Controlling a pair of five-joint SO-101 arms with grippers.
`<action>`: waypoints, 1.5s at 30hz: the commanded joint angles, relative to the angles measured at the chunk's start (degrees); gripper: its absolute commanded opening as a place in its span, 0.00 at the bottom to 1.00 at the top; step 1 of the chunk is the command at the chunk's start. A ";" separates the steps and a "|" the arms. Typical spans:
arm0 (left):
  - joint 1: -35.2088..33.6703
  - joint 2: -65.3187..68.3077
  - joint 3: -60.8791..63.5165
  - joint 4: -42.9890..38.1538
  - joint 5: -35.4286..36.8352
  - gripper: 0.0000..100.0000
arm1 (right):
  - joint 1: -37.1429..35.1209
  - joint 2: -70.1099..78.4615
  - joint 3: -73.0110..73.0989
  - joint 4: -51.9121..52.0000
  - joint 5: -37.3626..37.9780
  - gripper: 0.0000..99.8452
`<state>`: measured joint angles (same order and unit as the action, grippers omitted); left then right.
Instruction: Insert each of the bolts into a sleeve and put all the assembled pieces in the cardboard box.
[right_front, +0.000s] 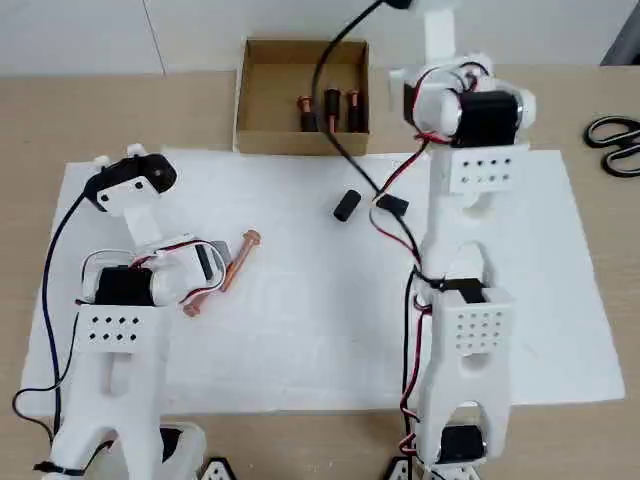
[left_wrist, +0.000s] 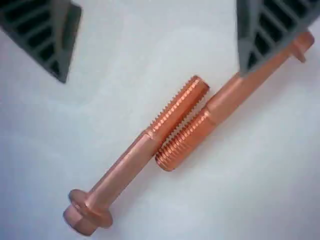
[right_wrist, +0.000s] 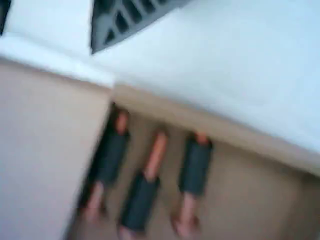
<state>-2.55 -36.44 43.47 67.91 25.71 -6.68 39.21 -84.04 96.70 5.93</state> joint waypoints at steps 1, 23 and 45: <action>0.18 -1.32 -0.57 0.44 -0.53 0.21 | 1.71 -9.63 9.41 0.57 0.35 0.11; -0.18 -1.32 -0.13 0.44 -0.53 0.21 | -1.98 -10.95 46.33 -7.69 18.29 0.16; -0.26 -1.32 2.51 0.00 -0.35 0.21 | -2.24 2.51 46.24 -19.03 32.26 0.16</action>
<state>-2.55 -36.44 46.37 67.91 25.71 -8.70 41.49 -37.45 79.30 37.58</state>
